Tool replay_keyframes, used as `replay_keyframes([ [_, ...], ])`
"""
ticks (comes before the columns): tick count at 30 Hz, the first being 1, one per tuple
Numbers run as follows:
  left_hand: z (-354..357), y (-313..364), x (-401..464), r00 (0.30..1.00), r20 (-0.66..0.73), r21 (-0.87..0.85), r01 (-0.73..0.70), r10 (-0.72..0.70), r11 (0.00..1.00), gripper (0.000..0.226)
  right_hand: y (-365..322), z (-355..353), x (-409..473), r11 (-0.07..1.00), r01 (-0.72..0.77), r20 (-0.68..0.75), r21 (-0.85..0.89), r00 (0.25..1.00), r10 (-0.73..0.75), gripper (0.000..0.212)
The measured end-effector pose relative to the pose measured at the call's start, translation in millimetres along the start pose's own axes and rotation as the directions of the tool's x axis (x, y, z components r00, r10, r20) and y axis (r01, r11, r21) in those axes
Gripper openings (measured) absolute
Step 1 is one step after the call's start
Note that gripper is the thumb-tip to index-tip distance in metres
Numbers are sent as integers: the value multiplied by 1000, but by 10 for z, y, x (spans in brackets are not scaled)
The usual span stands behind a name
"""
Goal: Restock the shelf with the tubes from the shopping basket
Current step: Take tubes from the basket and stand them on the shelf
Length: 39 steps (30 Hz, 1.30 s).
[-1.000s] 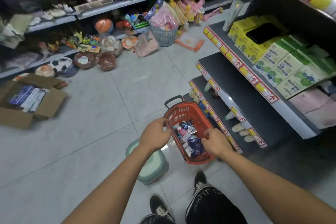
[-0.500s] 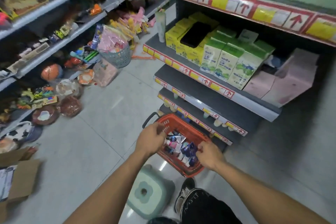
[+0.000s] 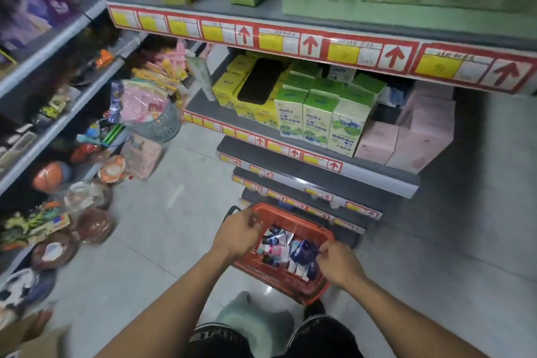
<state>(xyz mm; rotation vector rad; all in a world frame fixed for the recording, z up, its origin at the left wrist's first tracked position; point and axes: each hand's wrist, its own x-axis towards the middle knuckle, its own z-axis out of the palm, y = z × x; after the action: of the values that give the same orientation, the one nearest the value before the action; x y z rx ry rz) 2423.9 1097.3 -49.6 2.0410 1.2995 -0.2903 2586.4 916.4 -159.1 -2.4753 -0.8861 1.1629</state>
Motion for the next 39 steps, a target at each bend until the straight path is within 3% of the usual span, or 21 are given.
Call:
replay_keyframes([
  [9, -228, -140, 583, 970, 183, 64, -175, 160, 983, 24, -28, 206, 153, 974, -162, -93, 161, 979, 179, 20],
  [13, -364, -350, 978, 930, 266, 77, -285, 256, 955, 27, -28, 535, 255, 940, -261, -157, 221, 941, 299, 22],
  [18, -575, -588, 1338, 875, 349, 43, -372, 335, 927, 26, -652, 558, 15, 914, -280, -195, 295, 918, 345, 40],
  [22, -773, -760, 1444, 849, 354, 53, -437, 393, 898, 13, -1129, 505, -161, 901, -301, -196, 312, 908, 371, 39],
  [27, -735, -888, 1601, 849, 393, 81, -415, 354, 906, 18, -1130, 597, -91, 890, -390, -191, 237, 879, 437, 26],
  [39, 135, -902, 1694, 897, 368, 70, -289, 244, 955, 18, -220, 1027, 440, 933, -316, -23, 170, 946, 324, 25],
])
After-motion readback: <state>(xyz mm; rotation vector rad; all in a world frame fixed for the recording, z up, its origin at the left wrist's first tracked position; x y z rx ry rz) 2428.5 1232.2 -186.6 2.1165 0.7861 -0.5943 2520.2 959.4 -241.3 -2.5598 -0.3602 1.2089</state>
